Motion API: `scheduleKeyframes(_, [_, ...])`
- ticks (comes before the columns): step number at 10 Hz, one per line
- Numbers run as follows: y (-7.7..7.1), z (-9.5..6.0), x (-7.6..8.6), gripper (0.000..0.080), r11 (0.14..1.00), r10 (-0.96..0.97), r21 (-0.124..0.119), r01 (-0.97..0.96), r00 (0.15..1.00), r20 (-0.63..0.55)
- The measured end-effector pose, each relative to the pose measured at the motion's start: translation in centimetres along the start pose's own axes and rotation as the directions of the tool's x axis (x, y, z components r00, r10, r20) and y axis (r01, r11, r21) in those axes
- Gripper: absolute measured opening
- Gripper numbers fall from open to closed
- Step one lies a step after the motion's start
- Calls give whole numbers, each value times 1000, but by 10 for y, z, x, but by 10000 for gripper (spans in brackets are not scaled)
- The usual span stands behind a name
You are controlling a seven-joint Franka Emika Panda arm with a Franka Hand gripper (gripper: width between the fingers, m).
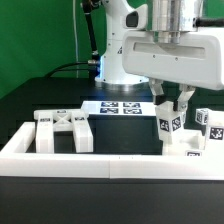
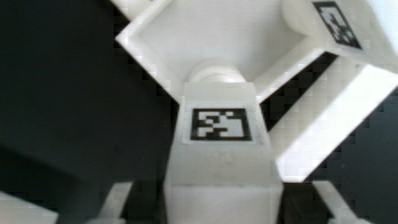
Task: Assemble chair
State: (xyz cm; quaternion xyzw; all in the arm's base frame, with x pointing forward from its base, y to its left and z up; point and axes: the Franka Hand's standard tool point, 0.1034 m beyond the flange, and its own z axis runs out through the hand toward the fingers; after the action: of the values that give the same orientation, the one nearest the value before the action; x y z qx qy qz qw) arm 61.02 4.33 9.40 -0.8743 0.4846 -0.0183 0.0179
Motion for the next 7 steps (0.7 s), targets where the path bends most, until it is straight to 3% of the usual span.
scheduleKeyframes(2, [-5, 0, -2, 291, 981, 190, 26, -190, 982, 7])
scheduleKeyframes(6, [-12, 1, -7, 291, 908, 416, 42, -416, 909, 14])
scheduleKeyframes(7, [-12, 1, -8, 348, 911, 410, 41, -410, 912, 14])
